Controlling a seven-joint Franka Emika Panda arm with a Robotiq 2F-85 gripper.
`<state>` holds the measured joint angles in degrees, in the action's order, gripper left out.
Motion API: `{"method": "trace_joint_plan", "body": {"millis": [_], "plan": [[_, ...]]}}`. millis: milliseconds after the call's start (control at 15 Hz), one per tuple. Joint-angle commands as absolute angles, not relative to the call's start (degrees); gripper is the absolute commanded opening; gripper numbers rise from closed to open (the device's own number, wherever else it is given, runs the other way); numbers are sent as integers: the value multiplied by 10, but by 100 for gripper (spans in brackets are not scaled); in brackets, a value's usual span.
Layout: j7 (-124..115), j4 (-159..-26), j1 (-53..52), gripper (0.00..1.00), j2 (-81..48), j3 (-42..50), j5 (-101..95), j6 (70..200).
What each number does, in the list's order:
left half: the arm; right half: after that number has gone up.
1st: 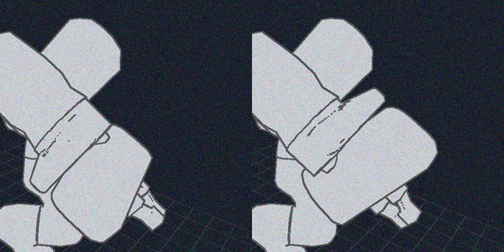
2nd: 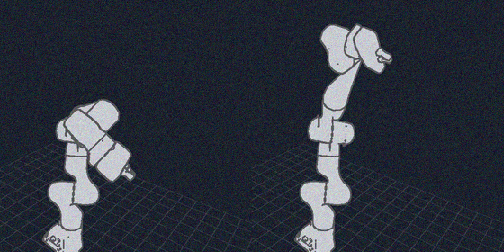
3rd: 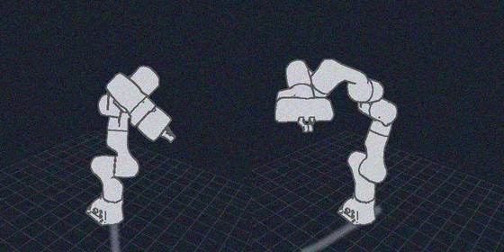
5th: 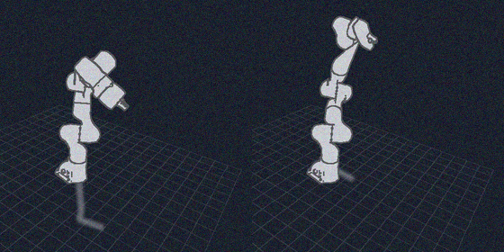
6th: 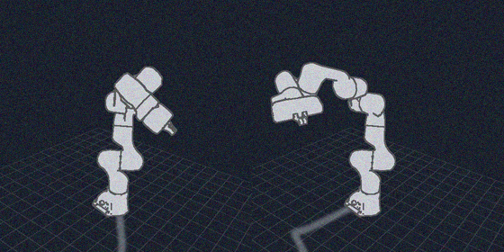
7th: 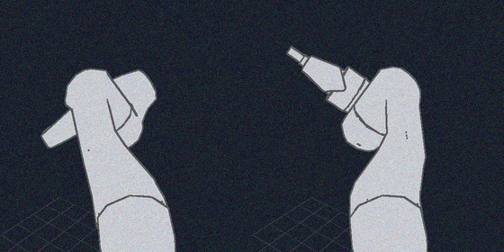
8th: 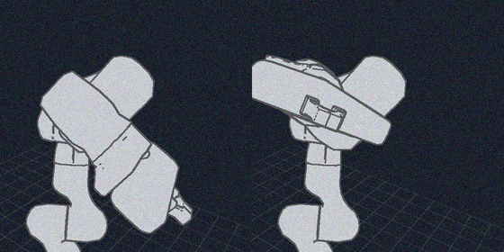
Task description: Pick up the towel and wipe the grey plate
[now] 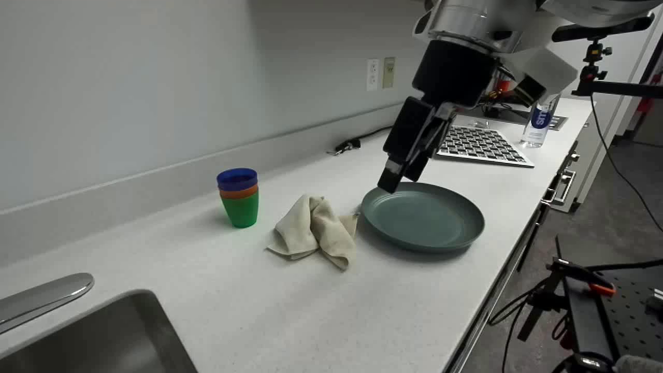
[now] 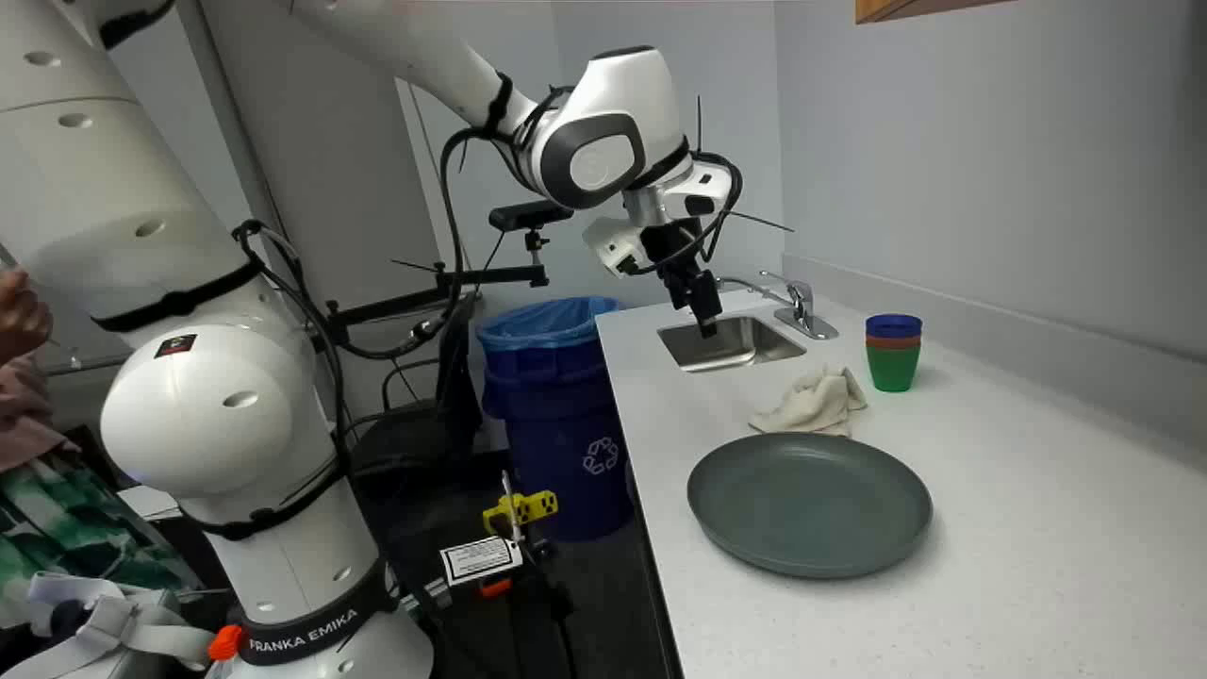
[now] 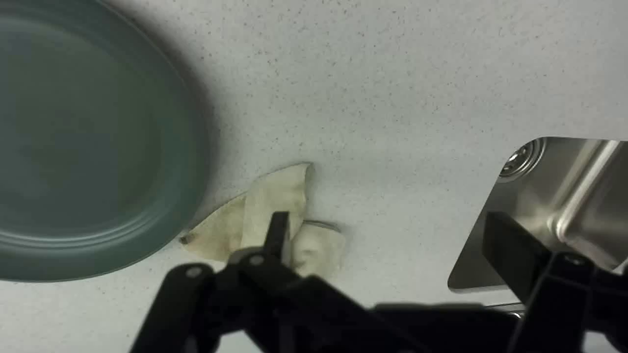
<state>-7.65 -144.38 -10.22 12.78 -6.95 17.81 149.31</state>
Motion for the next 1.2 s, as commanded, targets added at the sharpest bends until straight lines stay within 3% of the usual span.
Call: {"method": "trace_joint_plan", "body": {"millis": [0,1133], "plan": [[-78,-1443,-101,100,128,-71,177,1491],[-64,-1426,-98,100,108,-64,176,1486]]}}
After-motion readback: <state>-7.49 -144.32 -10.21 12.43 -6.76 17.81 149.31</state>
